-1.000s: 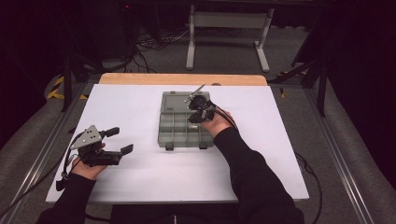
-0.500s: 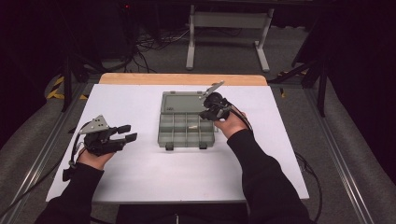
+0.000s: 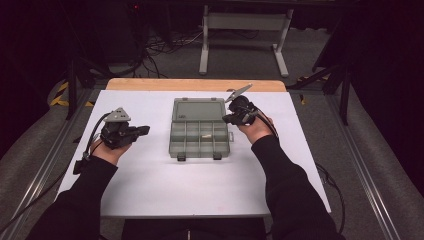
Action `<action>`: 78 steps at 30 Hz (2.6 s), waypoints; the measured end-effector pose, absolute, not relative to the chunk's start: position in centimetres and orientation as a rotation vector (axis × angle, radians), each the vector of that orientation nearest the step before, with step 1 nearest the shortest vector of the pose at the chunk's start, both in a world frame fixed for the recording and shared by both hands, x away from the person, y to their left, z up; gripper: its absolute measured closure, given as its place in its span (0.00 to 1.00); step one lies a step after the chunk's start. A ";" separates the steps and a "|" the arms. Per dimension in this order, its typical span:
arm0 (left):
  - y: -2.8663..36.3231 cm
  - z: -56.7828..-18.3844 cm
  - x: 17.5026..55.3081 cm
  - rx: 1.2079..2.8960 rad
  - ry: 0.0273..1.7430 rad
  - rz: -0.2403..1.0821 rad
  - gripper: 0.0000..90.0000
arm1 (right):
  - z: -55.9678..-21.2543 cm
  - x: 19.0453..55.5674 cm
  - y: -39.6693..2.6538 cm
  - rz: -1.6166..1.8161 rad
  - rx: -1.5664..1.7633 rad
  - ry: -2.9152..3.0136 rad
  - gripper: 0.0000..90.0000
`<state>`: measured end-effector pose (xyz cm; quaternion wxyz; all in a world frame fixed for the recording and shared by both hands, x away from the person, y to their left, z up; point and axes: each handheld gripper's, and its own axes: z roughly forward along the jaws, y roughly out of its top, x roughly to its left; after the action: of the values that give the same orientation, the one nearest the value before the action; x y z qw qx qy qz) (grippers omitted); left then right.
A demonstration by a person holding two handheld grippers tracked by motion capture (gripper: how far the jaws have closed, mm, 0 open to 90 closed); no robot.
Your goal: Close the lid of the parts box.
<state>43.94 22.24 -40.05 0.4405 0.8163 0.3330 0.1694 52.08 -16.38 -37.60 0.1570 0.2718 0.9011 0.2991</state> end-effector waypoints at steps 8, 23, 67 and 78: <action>20.9 -39.4 46.2 2.012 0.916 0.416 1.00 | -37.8 53.3 -16.7 0.832 0.809 2.582 1.00; 18.8 -39.5 50.3 2.095 0.953 0.452 1.00 | -38.6 55.2 -17.7 0.848 0.827 2.560 1.00; 16.7 -43.8 56.9 2.166 1.117 0.346 1.00 | -41.5 58.6 -18.2 0.777 0.914 2.535 1.00; 15.9 -45.1 57.2 2.194 1.081 0.362 1.00 | -42.8 59.2 -17.9 0.740 0.931 2.556 1.00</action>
<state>57.23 15.88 -45.05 0.3284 0.8381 0.4130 0.1383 59.22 -17.89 -42.78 0.1603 0.3260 0.8949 0.2591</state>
